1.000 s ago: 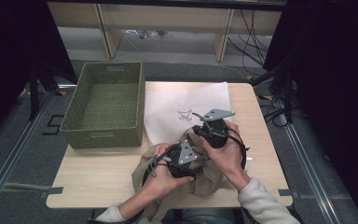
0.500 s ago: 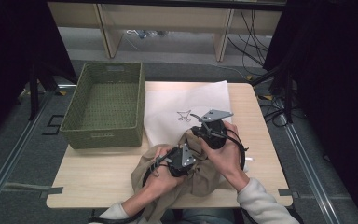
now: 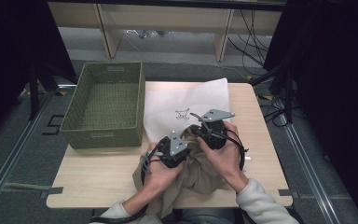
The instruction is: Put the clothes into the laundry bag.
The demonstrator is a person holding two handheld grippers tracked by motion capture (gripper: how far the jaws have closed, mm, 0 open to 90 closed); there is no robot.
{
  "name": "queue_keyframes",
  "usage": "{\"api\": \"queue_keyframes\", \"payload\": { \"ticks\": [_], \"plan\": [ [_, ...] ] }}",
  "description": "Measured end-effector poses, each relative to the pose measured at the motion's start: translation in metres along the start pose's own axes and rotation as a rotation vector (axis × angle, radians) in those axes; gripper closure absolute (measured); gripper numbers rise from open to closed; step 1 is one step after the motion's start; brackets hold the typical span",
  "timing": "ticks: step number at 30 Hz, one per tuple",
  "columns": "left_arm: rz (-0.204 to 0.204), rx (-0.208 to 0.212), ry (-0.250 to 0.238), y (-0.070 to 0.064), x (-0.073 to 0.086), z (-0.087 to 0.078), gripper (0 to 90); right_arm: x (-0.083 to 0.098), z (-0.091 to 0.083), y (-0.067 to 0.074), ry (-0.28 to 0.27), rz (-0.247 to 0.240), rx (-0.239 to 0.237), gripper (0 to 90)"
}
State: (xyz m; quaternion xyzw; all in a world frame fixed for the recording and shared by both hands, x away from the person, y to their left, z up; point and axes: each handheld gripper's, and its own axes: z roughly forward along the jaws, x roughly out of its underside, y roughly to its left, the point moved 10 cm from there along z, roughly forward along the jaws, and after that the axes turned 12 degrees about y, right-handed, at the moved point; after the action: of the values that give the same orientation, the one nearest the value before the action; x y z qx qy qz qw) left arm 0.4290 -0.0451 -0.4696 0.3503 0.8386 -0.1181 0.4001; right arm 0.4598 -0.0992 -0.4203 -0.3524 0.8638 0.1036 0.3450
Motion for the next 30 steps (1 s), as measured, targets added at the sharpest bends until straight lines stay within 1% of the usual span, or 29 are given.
{"api": "queue_keyframes", "payload": {
  "ticks": [1, 2, 3, 4, 5, 6, 7, 8, 9, 10, 11, 12, 13, 15, 16, 17, 18, 19, 20, 21, 22, 23, 24, 25, 26, 27, 28, 29, 30],
  "plan": [
    [0.009, -0.018, -0.021, 0.005, -0.005, -0.003, 76.3, 0.0, -0.001, 0.002, 0.003, 0.032, -0.008, 89.4],
    [0.022, -0.038, -0.014, 0.012, -0.006, -0.003, 76.3, -0.002, -0.002, 0.001, -0.01, 0.011, -0.001, 89.4],
    [0.013, -0.042, -0.011, 0.013, -0.005, 0.0, 76.2, -0.004, -0.003, 0.002, -0.02, 0.03, -0.001, 89.4],
    [0.018, -0.041, 0.011, 0.013, -0.001, 0.002, 76.0, -0.005, -0.005, 0.003, -0.013, 0.044, -0.006, 89.4],
    [0.029, -0.043, 0.028, 0.013, 0.002, 0.006, 75.6, -0.007, -0.005, 0.004, -0.021, 0.029, -0.009, 89.4],
    [0.028, -0.042, 0.041, 0.012, 0.005, 0.011, 75.2, -0.008, -0.005, 0.006, -0.019, 0.044, -0.012, 89.4],
    [0.046, -0.05, 0.059, 0.012, 0.009, 0.017, 74.8, -0.008, -0.004, 0.007, -0.018, 0.026, -0.01, 89.4],
    [0.049, -0.066, 0.073, 0.015, 0.013, 0.024, 74.4, -0.007, -0.001, 0.01, -0.014, 0.054, -0.015, 89.4],
    [0.023, -0.069, 0.087, 0.018, 0.017, 0.03, 74.0, -0.005, 0.001, 0.009, -0.006, 0.021, -0.009, 89.4],
    [0.023, -0.069, 0.087, 0.018, 0.017, 0.03, 73.6, -0.005, 0.001, 0.009, -0.006, 0.021, -0.009, 89.4],
    [-0.012, -0.075, 0.09, 0.026, 0.022, 0.038, 73.1, 0.001, 0.006, 0.008, 0.016, 0.018, 0.001, 89.4],
    [-0.013, -0.082, 0.093, 0.03, 0.023, 0.038, 72.6, 0.004, 0.007, 0.01, 0.031, 0.043, -0.018, 89.4],
    [-0.021, -0.089, 0.084, 0.032, 0.022, 0.037, 71.8, 0.007, 0.009, 0.011, 0.04, 0.054, -0.025, 89.4],
    [-0.014, -0.091, 0.088, 0.032, 0.021, 0.035, 68.8, 0.009, 0.01, 0.008, 0.047, 0.044, -0.022, 89.4],
    [-0.015, -0.085, 0.085, 0.029, 0.02, 0.035, 66.5, 0.009, 0.011, 0.008, 0.048, 0.048, -0.026, 89.4],
    [-0.019, -0.087, 0.087, 0.027, 0.019, 0.034, 63.7, 0.009, 0.011, 0.008, 0.044, 0.047, -0.021, 89.4],
    [-0.019, -0.087, 0.087, 0.027, 0.019, 0.034, 60.6, 0.009, 0.011, 0.008, 0.044, 0.047, -0.021, 89.4],
    [0.019, -0.079, 0.095, 0.025, 0.019, 0.032, 55.6, 0.009, 0.011, 0.007, 0.046, 0.015, -0.016, 89.4],
    [0.019, -0.079, 0.095, 0.025, 0.019, 0.032, 50.2, 0.009, 0.011, 0.007, 0.046, 0.015, -0.016, 89.4],
    [0.015, -0.063, 0.111, 0.021, 0.022, 0.029, 45.3, 0.008, 0.011, 0.005, 0.04, 0.006, -0.01, 89.4],
    [0.015, -0.063, 0.111, 0.021, 0.022, 0.029, 39.9, 0.008, 0.011, 0.005, 0.04, 0.006, -0.01, 89.4],
    [0.023, -0.036, 0.109, 0.017, 0.023, 0.021, 34.8, 0.01, 0.011, 0.004, 0.045, 0.014, -0.013, 89.4],
    [0.03, -0.034, 0.102, 0.015, 0.023, 0.013, 30.6, 0.011, 0.01, 0.004, 0.048, 0.018, -0.015, 89.3],
    [0.03, -0.034, 0.102, 0.015, 0.023, 0.013, 28.0, 0.011, 0.01, 0.004, 0.049, 0.032, -0.016, 89.4],
    [0.031, -0.006, 0.085, 0.013, 0.023, 0.001, 26.3, 0.01, 0.01, 0.003, 0.044, 0.026, -0.01, 89.4],
    [0.041, 0.005, 0.08, 0.014, 0.023, -0.006, 24.4, 0.011, 0.01, 0.004, 0.046, 0.054, -0.021, 89.4],
    [0.041, 0.005, 0.08, 0.014, 0.023, -0.006, 22.9, 0.011, 0.01, 0.004, 0.046, 0.054, -0.021, 89.4],
    [0.026, 0.034, 0.067, 0.013, 0.025, -0.019, 21.7, 0.011, 0.01, 0.001, 0.047, 0.022, -0.007, 89.4],
    [0.02, 0.046, 0.057, 0.013, 0.025, -0.024, 21.0, 0.012, 0.01, 0.002, 0.048, 0.049, -0.005, 89.4]
  ]
}}
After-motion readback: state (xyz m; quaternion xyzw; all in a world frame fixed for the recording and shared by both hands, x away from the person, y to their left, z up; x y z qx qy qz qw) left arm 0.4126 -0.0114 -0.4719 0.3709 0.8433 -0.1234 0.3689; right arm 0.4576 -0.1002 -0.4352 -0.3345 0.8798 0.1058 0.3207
